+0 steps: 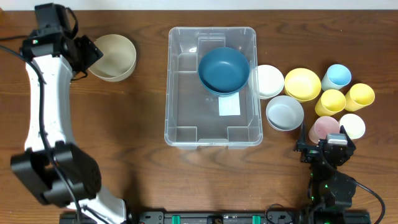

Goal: Pack container
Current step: 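Move the left gripper to the cream bowl and grasp its rim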

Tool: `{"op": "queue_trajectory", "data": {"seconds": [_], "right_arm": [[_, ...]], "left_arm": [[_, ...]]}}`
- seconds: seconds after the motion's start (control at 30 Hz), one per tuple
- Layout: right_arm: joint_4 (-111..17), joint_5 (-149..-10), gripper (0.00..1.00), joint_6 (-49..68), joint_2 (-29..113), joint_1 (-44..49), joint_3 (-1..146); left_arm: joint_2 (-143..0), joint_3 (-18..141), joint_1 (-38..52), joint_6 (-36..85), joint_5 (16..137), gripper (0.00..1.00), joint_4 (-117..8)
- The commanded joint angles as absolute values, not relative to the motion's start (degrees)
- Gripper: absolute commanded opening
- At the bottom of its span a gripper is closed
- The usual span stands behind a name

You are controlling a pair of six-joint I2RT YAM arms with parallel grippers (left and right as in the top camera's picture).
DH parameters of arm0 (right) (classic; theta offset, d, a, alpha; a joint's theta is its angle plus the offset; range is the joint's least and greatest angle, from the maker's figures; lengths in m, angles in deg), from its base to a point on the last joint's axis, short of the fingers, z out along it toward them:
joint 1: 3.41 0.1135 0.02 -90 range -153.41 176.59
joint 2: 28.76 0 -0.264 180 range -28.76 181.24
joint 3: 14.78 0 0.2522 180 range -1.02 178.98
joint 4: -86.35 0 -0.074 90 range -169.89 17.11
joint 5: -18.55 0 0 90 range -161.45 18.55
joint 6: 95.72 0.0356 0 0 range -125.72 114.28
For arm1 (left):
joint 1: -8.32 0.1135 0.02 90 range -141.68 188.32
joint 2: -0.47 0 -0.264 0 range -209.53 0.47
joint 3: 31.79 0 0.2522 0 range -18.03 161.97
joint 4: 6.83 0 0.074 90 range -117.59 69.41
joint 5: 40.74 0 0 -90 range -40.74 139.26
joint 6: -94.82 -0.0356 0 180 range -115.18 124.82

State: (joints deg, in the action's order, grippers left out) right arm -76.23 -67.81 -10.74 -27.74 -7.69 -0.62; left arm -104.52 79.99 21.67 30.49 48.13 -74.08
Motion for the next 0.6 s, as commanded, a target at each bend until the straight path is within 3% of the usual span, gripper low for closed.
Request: {"op": "queue_trajectory", "data": {"seconds": [0.0,0.43,0.47,0.57], "right_arm": [[-75.99,-67.40,0.99,-10.28,-27.90,-8.19,-0.69],[-75.99,-67.40,0.99,-10.28,-27.90,-8.19,-0.69],[-75.99,-67.40,0.99,-10.28,-27.90,-8.19,-0.69],[-76.01,-67.40,0.99,-10.28,-27.90,-8.19,-0.69]], "left_arm": [[-109.02,79.38,22.56,30.79,54.60,0.91,-73.47],[-122.85,79.36,22.78,31.01,57.66,0.90,-67.53],[-123.09,79.38,22.78,31.01,57.64,0.86,-67.07],[-123.20,79.38,22.78,31.01,57.66,0.51,-65.76]]}}
